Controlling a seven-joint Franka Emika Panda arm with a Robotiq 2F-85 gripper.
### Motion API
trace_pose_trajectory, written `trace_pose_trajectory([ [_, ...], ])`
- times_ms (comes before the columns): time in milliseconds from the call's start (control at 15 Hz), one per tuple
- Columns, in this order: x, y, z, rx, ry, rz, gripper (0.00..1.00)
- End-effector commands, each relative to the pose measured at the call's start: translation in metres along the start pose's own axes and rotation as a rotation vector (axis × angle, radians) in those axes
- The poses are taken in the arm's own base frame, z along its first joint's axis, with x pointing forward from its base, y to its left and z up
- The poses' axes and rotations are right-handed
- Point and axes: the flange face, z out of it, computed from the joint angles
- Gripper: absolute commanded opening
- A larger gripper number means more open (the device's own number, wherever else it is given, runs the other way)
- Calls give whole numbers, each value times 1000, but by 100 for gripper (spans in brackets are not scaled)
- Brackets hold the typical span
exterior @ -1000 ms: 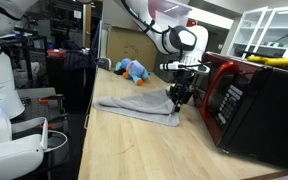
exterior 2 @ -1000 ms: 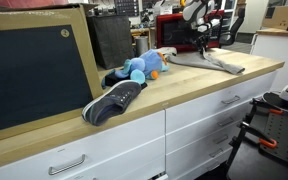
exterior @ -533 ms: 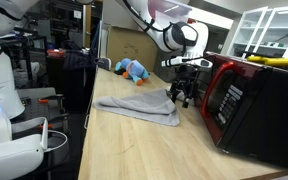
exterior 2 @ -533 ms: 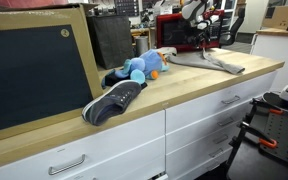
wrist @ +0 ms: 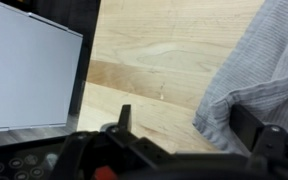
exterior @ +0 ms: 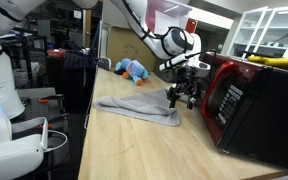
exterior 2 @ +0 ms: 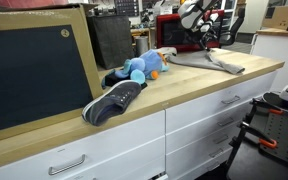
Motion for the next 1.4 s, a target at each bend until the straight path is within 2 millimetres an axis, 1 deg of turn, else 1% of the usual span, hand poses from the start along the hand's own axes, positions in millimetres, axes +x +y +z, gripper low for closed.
trace_pose_trajectory([
  [0,2,8,-6,-142,-1,-7,100],
  [267,1,17,-19,-304,52,-21,100],
  [333,1,18,-23,-315,68,-15,100],
  [467,-1,13,-34,-260,88,-5,100],
  [600,-7,1,-47,-174,99,-20,100],
  [800,-19,-25,-66,-16,105,-72,100],
  [867,-24,-31,-73,30,109,-83,100],
  [933,-27,-44,-76,66,109,-112,100],
  [1000,-31,-49,-82,94,113,-127,100],
  [1133,-38,-70,-87,127,104,-169,100],
  [1200,-40,-81,-86,139,96,-188,100],
  [1267,-43,-88,-87,147,89,-194,100],
  [1333,-44,-102,-83,150,73,-210,100],
])
